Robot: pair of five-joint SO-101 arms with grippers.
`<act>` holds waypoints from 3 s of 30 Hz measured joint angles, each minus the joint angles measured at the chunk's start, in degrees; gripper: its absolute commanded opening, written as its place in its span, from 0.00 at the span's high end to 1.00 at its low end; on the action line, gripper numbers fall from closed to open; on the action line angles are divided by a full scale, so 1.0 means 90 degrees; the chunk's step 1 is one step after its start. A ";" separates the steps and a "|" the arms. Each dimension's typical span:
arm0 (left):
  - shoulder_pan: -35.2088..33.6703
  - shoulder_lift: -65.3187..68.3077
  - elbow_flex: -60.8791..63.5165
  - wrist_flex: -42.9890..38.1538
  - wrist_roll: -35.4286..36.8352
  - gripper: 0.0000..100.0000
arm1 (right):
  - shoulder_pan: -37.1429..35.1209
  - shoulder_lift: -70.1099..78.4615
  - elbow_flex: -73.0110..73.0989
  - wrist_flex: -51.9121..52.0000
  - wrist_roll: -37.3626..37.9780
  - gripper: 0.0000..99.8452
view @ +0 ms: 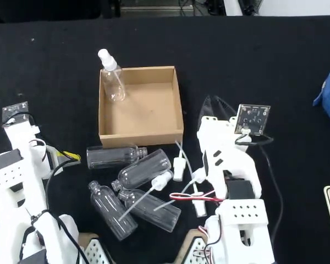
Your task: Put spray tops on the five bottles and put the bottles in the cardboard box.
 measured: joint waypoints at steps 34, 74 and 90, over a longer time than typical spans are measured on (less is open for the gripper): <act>0.0430 0.0000 0.0225 0.0000 0.0137 0.73 | 0.0000 0.0000 0.0000 0.0176 0.0000 0.96; -0.1377 0.0000 -0.0186 0.0000 0.0606 0.73 | -0.5958 0.1407 -0.2540 0.4484 0.1397 0.89; -0.2803 0.0000 -0.0322 -0.0430 0.1582 0.73 | -0.7336 0.4337 -0.3448 0.4122 -0.0996 0.77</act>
